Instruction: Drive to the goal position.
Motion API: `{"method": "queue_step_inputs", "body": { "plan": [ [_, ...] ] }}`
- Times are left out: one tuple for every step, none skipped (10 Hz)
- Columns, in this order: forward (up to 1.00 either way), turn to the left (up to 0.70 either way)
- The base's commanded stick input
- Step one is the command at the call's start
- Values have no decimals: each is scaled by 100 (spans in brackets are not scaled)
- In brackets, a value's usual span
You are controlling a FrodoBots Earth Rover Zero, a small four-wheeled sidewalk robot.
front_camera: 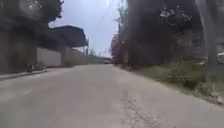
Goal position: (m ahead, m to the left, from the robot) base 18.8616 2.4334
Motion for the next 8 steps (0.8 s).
{"method": "queue_step_inputs", "body": {
  "plan": [
    [70,0],
    [70,0],
    [70,0],
    [70,0],
    [70,0],
    [70,0],
    [70,0],
    [70,0]
  ]
}}
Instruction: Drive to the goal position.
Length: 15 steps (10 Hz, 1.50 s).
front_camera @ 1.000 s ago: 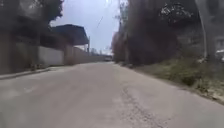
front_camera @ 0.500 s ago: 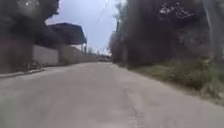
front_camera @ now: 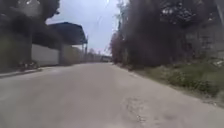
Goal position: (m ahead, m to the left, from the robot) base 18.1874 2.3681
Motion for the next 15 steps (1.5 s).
{"method": "queue_step_inputs", "body": {
  "plan": [
    [70,-18],
    [70,-33],
    [70,-34],
    [70,-27],
    [70,0],
    [70,0],
    [70,0],
    [70,0],
    [70,0],
    [70,0],
    [70,0],
    [70,0],
    [70,0],
    [70,0],
    [70,0]
  ]
}}
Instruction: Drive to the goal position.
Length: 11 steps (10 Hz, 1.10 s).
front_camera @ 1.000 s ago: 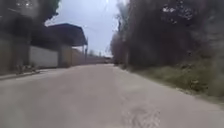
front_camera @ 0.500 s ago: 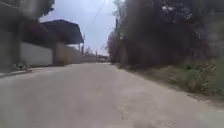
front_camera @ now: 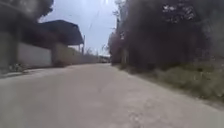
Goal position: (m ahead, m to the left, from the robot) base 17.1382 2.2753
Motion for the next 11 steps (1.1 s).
{"method": "queue_step_inputs", "body": {
  "plan": [
    [70,0],
    [70,0],
    [70,0],
    [70,0],
    [70,0],
    [70,0],
    [70,0],
    [70,0],
    [70,0],
    [70,0],
    [70,0]
  ]
}}
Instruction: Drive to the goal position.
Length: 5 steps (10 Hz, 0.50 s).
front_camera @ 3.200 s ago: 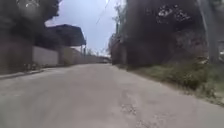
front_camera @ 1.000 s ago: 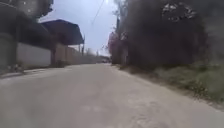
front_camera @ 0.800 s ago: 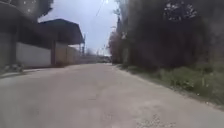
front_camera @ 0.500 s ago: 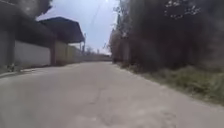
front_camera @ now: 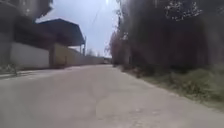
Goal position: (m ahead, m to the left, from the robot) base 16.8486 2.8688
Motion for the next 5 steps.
{"method": "queue_step_inputs", "body": {
  "plan": [
    [70,-13],
    [70,-35],
    [70,-34],
    [70,-17],
    [70,-1]
  ]
}}
